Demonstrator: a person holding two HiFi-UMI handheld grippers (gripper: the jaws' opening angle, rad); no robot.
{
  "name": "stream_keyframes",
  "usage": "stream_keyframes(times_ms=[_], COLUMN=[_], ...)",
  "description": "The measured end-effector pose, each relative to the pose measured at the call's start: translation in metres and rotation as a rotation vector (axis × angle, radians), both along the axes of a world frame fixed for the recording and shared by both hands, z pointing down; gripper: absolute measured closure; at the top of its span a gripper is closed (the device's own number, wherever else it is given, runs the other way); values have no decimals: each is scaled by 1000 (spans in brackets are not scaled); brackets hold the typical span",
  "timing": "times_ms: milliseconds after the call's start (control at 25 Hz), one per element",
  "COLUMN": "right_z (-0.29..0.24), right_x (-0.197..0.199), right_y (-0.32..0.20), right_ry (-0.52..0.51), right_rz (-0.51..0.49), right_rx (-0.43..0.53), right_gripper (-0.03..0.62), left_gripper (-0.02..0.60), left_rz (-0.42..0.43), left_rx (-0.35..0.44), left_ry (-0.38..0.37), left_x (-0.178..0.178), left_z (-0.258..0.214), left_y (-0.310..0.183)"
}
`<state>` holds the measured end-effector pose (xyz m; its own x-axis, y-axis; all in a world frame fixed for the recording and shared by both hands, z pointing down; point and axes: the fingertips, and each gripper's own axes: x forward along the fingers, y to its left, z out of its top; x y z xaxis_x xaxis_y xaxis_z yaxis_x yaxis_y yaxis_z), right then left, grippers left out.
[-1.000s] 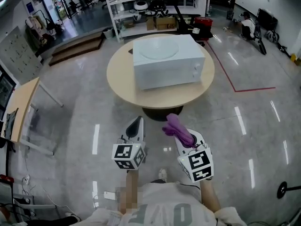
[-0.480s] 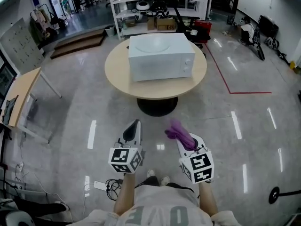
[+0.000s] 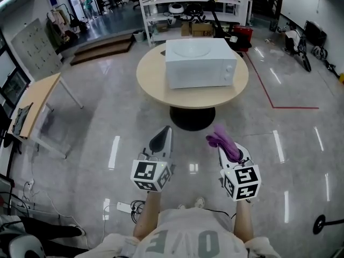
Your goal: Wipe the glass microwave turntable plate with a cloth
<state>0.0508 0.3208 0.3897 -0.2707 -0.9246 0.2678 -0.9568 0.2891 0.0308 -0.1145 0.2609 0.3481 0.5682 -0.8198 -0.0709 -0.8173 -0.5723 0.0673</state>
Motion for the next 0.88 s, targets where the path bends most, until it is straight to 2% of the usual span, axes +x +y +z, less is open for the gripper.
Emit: stream_keyframes(times_ms=[160,360,880], right_z=[2,-4,-6], right_x=[-20,-34,-32], right_y=[10,17,17], right_ry=[2,39,37], right_rz=[0,-16,-6], right_rx=[18,33,37], right_gripper=[546,546,546], left_gripper=[581,582,581], left_rz=[-1,6,-11], left_rx=[-4,15,7], left_ry=[0,-19,-20], left_x=[-17,-17,-24], left_z=[5,-1,2], left_y=[3,10,12])
